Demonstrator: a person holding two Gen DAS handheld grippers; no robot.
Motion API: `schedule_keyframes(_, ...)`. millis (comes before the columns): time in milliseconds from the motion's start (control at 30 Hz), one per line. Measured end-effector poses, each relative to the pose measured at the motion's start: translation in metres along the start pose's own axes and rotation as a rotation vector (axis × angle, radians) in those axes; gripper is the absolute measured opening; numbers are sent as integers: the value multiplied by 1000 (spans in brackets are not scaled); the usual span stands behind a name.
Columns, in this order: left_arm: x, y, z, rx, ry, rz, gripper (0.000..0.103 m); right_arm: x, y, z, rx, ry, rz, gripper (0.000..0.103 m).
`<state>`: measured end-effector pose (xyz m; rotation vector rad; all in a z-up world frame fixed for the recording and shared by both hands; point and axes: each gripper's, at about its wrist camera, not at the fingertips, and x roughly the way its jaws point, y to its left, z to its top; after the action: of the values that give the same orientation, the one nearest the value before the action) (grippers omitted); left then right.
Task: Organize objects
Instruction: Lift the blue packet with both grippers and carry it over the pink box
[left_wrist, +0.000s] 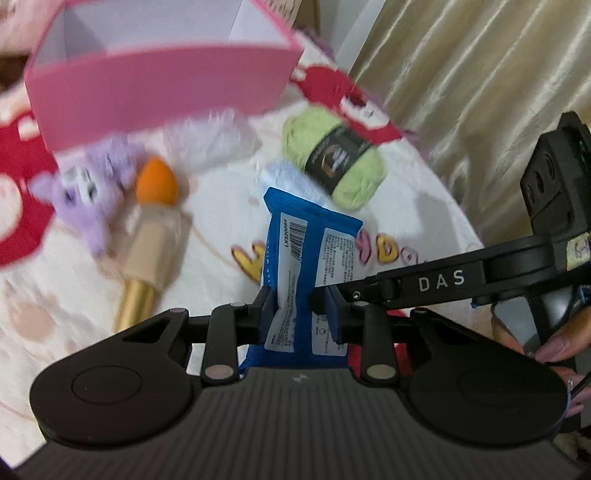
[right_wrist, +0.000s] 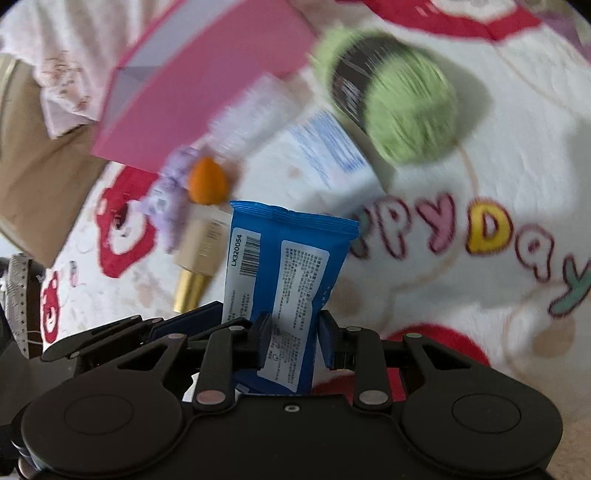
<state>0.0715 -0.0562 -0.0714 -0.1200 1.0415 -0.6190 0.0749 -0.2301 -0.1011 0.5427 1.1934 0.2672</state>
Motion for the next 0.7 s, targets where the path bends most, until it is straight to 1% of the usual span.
schedule_keyframes(67,-15,-4,10,30,-35,12,28,-11,12,8,-38,-23,13,34)
schedule_keyframes(167,-36,-9,32,75,-86,33,28,-32,35,25,-128,-73,18,34)
schedule_keyframes(267,-52,-14,53,139,-130,77,27,-46,58,48,-208,-116,27,34)
schedule_keyframes(300,-56,-14,60,156,-146,90,27,-50,65,56,-262,-109,51,34)
schedule_keyframes(333,-59,-14,67,167,-157,101,27,-53,72,64,-301,-128,55,34)
schedule_keyframes(433,-64,-9,93,180,-190,129,28,-57,84,86,-341,-164,78,33)
schedule_keyframes(500,-63,-5,112,195,-220,152,28,-57,92,108,-376,-182,89,32)
schedule_keyframes(600,-57,4,144,194,-246,171,27,-54,106,144,-434,-189,73,31)
schedule_keyframes(700,-46,18,176,161,-258,173,27,-46,115,181,-459,-175,51,31)
